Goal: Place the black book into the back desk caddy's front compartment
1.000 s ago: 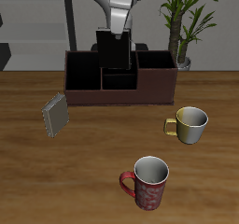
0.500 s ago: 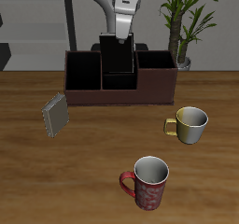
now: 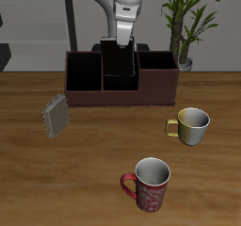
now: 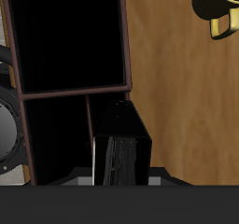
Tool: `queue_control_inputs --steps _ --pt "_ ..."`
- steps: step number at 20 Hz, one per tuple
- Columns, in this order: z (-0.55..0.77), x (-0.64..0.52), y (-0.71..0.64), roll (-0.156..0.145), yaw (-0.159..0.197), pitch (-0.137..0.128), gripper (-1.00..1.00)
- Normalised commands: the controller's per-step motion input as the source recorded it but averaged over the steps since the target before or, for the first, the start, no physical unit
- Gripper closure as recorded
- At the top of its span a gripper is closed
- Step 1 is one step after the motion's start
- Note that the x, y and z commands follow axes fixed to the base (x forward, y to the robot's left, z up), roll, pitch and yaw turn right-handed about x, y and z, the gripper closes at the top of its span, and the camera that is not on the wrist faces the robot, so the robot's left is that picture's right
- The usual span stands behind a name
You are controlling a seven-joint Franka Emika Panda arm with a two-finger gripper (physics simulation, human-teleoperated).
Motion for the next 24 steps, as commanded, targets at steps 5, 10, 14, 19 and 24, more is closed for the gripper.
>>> queue_control_inputs --steps 5,10,14,19,24 --pt "0.01 0.02 0.03 0.003 -0.013 0.006 1.0" --pt "-0.1 -0.04 0.08 0.022 0.01 0.013 1.0" --pt "-0.1 -0.04 0.05 0.011 -0.007 0.029 1.0" --pt "-0.06 -0.01 0.07 0.009 -0.002 0.01 1.0" --pt "-0.14 -0.12 0.02 0.013 0.002 0.037 1.0"
